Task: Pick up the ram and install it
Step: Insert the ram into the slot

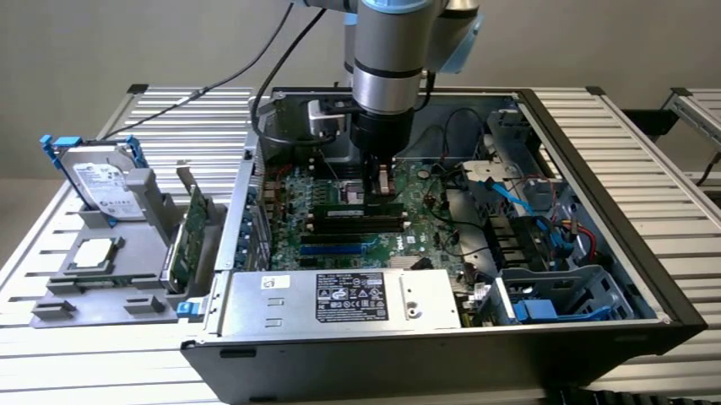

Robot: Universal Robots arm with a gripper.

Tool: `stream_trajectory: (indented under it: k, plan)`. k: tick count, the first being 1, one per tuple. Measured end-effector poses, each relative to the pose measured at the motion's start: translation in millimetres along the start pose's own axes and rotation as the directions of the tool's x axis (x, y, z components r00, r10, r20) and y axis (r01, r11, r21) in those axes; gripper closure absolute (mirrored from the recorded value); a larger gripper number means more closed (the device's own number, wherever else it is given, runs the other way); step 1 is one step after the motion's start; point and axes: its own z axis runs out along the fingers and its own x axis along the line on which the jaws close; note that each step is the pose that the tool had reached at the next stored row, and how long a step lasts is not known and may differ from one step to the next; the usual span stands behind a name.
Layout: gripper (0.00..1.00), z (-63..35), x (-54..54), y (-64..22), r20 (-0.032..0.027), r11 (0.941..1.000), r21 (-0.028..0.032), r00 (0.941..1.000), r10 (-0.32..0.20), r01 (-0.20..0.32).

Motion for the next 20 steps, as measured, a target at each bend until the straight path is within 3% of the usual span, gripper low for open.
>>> stream_trajectory:
  k: [13, 20]
  plan:
    - [0.86, 0.6, 6.4, -3.6, 0.0011, 0.9999, -0.0132, 1.0, 0.001, -0.001]
    - [0.86, 4.7, 6.2, -4.5, 0.0013, 0.9999, -0.0158, 1.0, 0.002, -0.002]
